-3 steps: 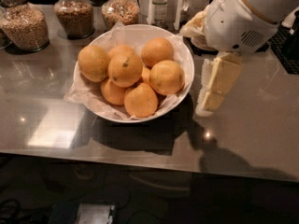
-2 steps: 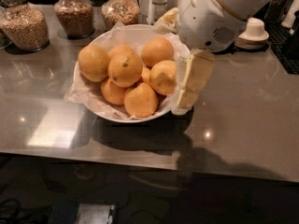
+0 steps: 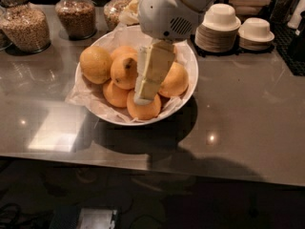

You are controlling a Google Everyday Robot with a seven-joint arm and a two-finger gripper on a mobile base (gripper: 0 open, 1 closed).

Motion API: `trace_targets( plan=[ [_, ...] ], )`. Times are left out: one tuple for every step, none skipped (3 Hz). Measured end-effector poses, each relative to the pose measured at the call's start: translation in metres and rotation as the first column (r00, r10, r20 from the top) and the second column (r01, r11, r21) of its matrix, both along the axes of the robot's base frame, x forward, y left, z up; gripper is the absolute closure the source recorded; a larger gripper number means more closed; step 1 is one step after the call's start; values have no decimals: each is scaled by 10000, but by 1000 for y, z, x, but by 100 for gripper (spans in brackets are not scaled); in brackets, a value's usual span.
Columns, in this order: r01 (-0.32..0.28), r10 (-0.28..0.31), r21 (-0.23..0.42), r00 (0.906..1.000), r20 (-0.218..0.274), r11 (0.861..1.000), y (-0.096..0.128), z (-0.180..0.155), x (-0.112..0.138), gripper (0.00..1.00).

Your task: Pick orange from white bowl

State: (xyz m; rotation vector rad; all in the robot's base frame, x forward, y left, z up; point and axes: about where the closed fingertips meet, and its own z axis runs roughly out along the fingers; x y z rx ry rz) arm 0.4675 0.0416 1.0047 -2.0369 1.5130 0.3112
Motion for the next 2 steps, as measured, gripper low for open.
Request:
trace_targets(
  plan=[
    [-48, 47, 183, 10000, 57, 9998, 4, -2, 5, 0],
    [-79, 81, 298, 9999, -67, 9995, 14, -11, 25, 0]
  ],
)
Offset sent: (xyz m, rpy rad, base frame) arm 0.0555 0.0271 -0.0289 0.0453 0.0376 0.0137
